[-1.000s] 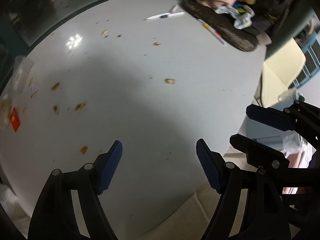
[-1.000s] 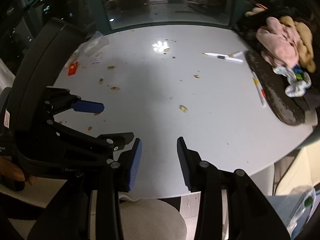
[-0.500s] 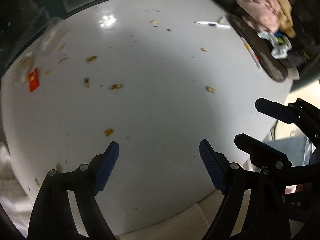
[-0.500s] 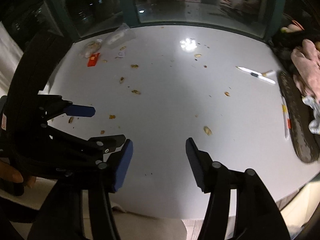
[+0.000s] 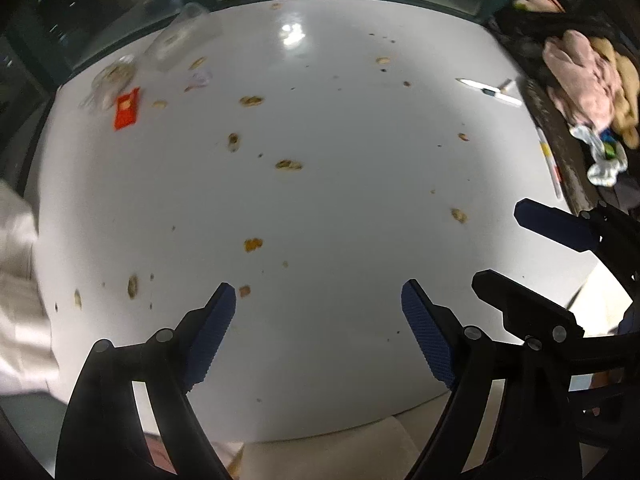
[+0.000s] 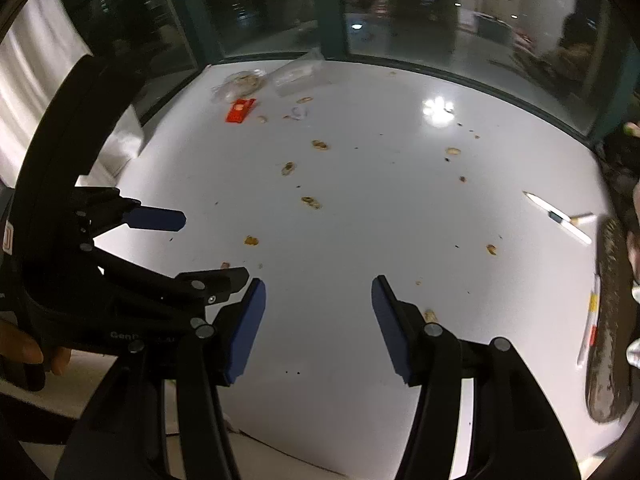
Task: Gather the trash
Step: 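Move both tools toward the red snack wrapper and white cup lid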
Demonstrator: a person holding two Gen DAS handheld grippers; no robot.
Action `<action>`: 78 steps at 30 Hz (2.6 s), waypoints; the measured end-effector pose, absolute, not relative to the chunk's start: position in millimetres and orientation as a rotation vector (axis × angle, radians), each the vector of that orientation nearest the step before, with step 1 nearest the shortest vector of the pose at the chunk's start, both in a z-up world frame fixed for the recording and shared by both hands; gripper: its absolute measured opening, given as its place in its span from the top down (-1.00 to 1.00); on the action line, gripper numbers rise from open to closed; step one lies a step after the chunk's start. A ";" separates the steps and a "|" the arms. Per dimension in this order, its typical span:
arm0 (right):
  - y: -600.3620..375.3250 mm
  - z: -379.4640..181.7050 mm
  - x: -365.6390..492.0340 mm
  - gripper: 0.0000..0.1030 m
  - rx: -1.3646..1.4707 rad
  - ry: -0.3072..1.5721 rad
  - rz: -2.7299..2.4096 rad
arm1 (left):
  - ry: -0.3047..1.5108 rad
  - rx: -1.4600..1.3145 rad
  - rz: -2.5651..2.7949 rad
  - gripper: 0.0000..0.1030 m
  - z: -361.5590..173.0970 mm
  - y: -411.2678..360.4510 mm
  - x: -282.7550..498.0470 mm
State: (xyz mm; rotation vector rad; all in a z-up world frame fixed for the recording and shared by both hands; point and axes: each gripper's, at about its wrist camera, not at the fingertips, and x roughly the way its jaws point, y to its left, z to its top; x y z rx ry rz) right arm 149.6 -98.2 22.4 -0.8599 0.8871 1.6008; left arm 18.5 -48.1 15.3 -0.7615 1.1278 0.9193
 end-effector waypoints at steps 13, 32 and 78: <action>-87.7 20.2 141.0 -0.11 -0.864 0.848 1.763 | 1.106 -0.797 1.086 -0.67 25.6 -60.7 -0.7; -57.8 17.6 109.8 -0.12 -0.868 0.842 1.800 | 1.130 -0.801 1.114 -0.68 16.9 -28.3 -36.4; 188.5 -37.4 8.6 -0.12 -0.942 0.936 1.616 | 1.132 -0.917 1.025 -0.68 -56.2 239.8 -139.6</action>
